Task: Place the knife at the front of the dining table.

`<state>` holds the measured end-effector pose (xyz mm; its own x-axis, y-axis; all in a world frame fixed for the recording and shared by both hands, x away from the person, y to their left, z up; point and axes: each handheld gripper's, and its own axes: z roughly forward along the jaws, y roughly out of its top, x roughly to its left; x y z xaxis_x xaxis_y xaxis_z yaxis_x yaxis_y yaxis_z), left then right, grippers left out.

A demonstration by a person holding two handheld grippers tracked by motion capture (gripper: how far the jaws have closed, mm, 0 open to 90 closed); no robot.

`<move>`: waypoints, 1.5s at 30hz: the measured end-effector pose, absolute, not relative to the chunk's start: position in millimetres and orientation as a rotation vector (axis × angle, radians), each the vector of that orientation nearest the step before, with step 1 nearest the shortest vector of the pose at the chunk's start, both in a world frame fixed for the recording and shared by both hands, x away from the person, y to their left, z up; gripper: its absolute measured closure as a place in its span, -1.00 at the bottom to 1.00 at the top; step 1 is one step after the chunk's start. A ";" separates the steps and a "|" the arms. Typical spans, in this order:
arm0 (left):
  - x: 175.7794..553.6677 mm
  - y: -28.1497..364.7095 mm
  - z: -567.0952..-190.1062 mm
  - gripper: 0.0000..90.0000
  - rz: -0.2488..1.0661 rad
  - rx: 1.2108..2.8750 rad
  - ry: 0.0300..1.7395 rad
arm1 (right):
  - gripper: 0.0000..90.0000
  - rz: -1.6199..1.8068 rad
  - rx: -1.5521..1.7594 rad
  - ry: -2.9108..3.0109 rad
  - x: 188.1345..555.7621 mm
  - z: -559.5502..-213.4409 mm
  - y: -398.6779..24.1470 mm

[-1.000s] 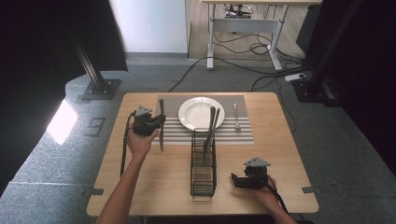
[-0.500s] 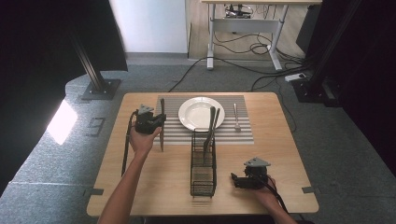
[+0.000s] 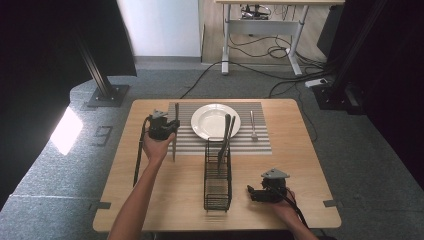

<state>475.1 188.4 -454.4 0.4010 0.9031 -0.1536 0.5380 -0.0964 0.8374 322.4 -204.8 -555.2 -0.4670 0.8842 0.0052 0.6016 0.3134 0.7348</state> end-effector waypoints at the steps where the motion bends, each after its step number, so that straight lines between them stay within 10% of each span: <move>1: 475.8 187.3 -455.8 0.86 0.518 1.766 1.264 | -0.77 0.961 1.320 2.186 322.3 -555.2 -204.8; 45: 529.7 181.6 -516.3 0.86 0.404 1.838 1.452 | -0.77 0.965 1.309 2.194 323.1 -555.2 -205.0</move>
<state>529.7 181.6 -516.3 0.3079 0.9309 -0.1964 0.6952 -0.0792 0.7144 323.1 -205.0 -555.2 -0.4766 0.8791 0.0041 0.5969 0.3202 0.7356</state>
